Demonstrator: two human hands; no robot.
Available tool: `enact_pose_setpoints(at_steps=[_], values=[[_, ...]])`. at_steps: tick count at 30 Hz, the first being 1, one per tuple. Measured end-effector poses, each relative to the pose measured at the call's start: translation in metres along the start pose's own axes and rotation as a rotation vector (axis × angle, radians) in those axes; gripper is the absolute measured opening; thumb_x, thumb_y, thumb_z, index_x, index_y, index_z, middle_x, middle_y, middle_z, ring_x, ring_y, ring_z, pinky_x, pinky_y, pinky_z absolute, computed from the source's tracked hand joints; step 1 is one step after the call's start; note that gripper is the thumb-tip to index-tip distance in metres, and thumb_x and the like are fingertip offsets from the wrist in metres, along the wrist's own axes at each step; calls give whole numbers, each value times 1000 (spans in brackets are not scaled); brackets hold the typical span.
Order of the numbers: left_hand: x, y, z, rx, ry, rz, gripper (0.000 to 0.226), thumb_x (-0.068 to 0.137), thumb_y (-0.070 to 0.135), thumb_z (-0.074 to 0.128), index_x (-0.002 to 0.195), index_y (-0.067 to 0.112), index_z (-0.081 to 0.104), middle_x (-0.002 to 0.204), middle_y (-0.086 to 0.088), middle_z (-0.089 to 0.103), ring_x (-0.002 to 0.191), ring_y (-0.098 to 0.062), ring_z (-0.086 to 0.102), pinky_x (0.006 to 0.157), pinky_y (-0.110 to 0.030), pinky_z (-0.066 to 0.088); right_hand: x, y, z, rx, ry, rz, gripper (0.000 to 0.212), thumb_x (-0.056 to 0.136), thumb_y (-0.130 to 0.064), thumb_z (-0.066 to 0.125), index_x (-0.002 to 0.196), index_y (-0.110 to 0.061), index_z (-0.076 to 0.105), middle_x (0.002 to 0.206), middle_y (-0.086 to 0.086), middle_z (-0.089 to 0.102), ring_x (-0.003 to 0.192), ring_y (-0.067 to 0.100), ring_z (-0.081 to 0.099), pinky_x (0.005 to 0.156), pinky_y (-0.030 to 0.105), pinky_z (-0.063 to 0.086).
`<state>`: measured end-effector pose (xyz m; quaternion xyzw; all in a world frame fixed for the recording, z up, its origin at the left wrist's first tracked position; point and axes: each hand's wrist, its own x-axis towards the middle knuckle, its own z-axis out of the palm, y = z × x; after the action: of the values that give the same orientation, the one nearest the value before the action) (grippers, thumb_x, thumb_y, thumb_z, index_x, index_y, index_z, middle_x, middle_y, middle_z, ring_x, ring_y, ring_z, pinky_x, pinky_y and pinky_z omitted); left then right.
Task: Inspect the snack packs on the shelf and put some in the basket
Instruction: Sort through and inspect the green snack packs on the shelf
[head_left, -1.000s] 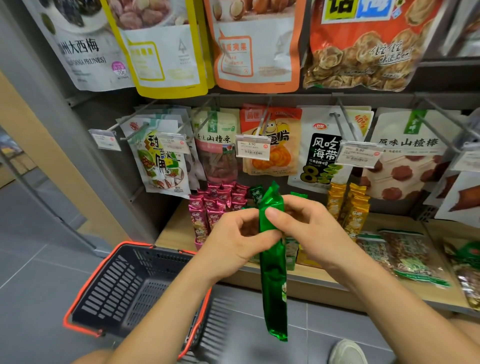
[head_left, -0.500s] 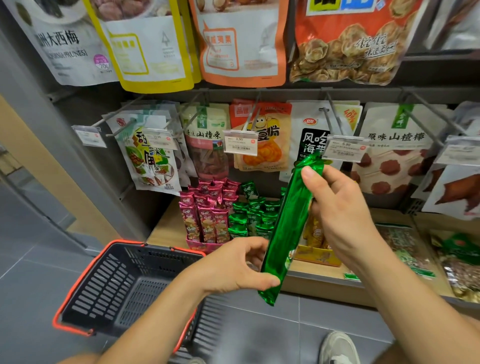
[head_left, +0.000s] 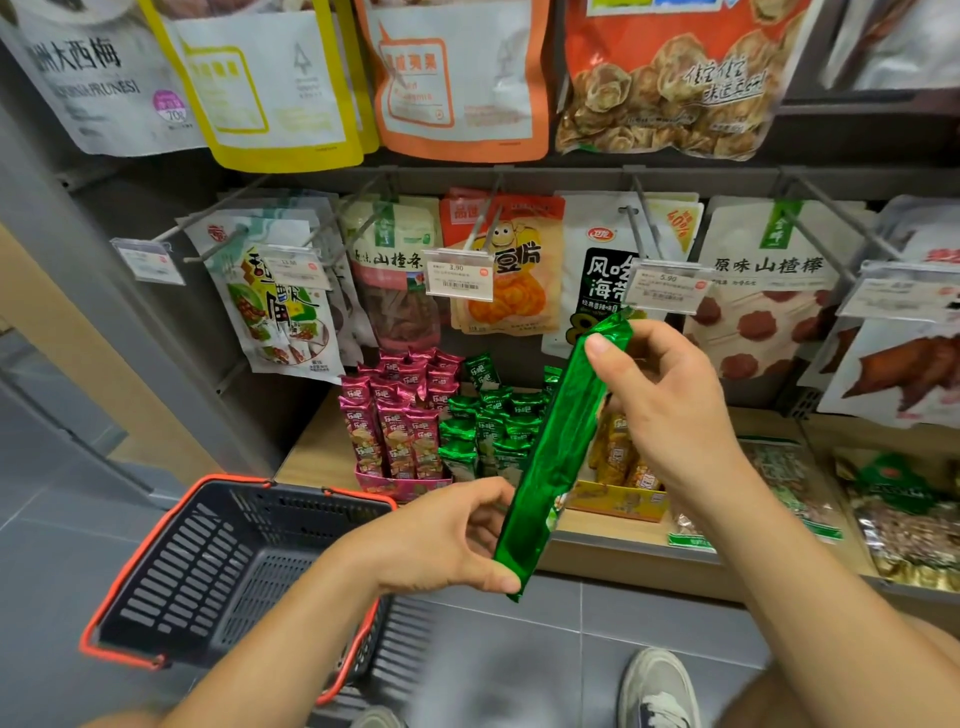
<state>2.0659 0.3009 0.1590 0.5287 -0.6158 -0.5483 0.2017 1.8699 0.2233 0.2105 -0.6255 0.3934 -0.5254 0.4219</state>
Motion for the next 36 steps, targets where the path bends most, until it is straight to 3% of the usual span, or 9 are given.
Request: enact_pose_setpoints(at_steps=[8,11,15,18,22,25,29,32,36], values=[[-1,-7,-5,99,17,-69,59,78,-10,73,128,11,49,114,-17,66,104,-37,64,92,-45,53,4,10,-3,-43,-27,106,16,89,-32,66,98,-22,59,83,-6,72,76,12,71,69,45,60],[-1,-11,-5,138,26,-91,63,83,-11,64,138,14,45,121,-5,62,112,-22,61,97,-33,50,6,8,-8,-34,-81,122,25,88,-30,68,106,-32,51,97,7,68,83,27,71,71,56,58],[-6,-5,-4,6,10,-43,62,90,-3,60,120,48,43,122,11,57,110,7,57,99,-19,45,4,0,-13,-213,-90,-41,34,80,-49,68,88,-17,62,79,7,65,73,26,63,68,46,54],[-5,2,3,-125,15,20,50,91,26,66,123,53,38,126,23,48,113,18,50,91,-9,44,3,1,-11,-242,-77,-38,39,78,-51,65,80,-12,61,72,9,64,69,24,61,66,37,48],[5,6,24,-125,201,154,60,91,45,50,147,30,33,143,11,50,132,-1,45,113,-35,36,2,4,-7,-226,-88,-2,22,91,-38,60,91,-17,67,83,-3,70,71,2,62,61,17,48],[7,7,30,-55,318,246,52,98,47,40,148,48,24,150,21,39,129,7,43,116,-35,31,3,7,-6,-42,-135,124,11,98,-25,53,101,-27,64,72,-6,67,55,5,62,48,21,53],[7,4,30,75,391,330,49,104,40,32,143,64,13,142,13,52,112,-25,62,95,-48,50,4,9,-5,19,-95,232,15,94,-22,61,100,-32,53,86,9,60,53,9,61,52,31,58],[9,3,31,7,378,322,46,101,43,38,142,61,25,129,13,62,75,-23,69,67,-39,58,3,10,-4,38,-36,254,19,89,-21,68,97,-12,53,80,10,57,49,10,60,47,27,55],[12,0,27,-39,438,344,45,99,40,49,141,53,39,141,31,46,114,-13,62,88,-49,55,0,9,-4,103,-9,263,25,89,-25,69,94,-7,53,78,16,54,48,12,59,45,28,54]])
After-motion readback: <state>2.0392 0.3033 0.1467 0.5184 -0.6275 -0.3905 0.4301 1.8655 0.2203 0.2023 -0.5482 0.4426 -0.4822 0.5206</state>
